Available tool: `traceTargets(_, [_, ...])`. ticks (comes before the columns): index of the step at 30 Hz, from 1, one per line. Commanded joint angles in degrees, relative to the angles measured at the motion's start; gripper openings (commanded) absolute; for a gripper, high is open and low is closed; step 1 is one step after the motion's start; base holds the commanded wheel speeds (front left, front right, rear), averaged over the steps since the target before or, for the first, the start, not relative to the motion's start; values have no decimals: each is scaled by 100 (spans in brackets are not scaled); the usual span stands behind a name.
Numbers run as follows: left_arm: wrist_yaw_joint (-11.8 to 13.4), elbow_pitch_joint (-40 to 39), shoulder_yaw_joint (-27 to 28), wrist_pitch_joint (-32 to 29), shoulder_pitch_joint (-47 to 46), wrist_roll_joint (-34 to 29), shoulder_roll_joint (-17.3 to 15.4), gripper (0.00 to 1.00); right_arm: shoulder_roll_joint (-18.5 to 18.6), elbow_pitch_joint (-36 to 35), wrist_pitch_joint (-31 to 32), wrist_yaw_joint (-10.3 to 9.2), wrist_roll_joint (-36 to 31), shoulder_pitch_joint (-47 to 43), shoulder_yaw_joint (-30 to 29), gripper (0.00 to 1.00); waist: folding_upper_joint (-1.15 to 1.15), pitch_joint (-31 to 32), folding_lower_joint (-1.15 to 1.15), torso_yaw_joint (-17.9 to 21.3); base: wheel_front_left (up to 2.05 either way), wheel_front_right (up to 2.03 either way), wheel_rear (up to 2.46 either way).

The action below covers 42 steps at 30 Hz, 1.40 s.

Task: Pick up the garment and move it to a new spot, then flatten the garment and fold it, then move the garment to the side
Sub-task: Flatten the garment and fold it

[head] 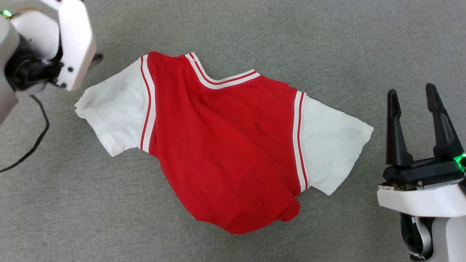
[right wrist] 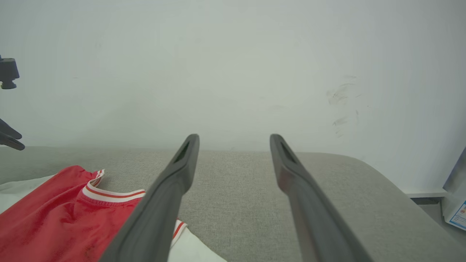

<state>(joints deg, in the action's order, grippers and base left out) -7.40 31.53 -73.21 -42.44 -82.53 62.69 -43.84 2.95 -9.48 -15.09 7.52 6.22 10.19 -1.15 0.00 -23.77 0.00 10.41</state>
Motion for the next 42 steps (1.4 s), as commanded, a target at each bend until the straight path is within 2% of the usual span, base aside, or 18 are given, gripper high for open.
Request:
traceTargets(1, [-1,-38,-11,-157,102,1,-63,100,-14,-37,-11,-6,-31,-33,28,100,0,-31,0,11,0,0,0])
traceTargets(6, [-1,-229,-12,-610,429,-171,-276,100,-14,-57,-11,-6,-21,-23,64,100,0,-152,0,93,0,0,0])
traceTargets(14, [5,-239,-61,-798,1160,-653,-401,100,-14,8,-11,-6,17,111,106,100,0,-261,0,236,0,0,0])
traceTargets(15, [5,-229,-82,-799,1262,-672,-383,86,-15,24,-11,-5,17,115,111,100,0,-252,0,248,0,0,0])
traceTargets(16, [5,-216,-91,-749,1331,-689,-361,30,-14,36,-11,-5,11,108,111,100,0,-234,0,253,0,0,0])
traceTargets(17, [5,-212,-93,-698,1387,-665,-320,0,-15,52,-11,-6,-6,91,95,100,0,-205,0,244,0,0,0])
traceTargets(22, [5,-295,-36,-411,1259,-603,-279,0,-14,40,-11,-6,-213,177,-26,100,0,100,0,103,0,0,0])
traceTargets(25, [5,-485,-13,-203,1110,-567,-240,0,191,-24,-11,-7,-402,314,-119,100,0,326,0,-19,0,0,0])
traceTargets(28, [5,-720,-14,-41,1081,-515,-280,0,573,21,-11,-6,-494,511,-140,100,0,514,0,-143,0,0,0])
traceTargets(32, [5,-1092,-15,126,1140,-478,-416,0,1345,265,286,-6,-456,894,36,100,0,692,0,-273,0,0,0])
traceTargets(36, [5,-1464,-19,242,1234,-502,-548,0,2244,527,1446,-7,13,1378,523,100,0,787,0,-393,0,0,0])
traceTargets(42, [5,-1719,-16,373,1303,-571,-562,0,3442,777,3935,-6,1535,2021,1573,100,0,742,0,-572,0,0,0])
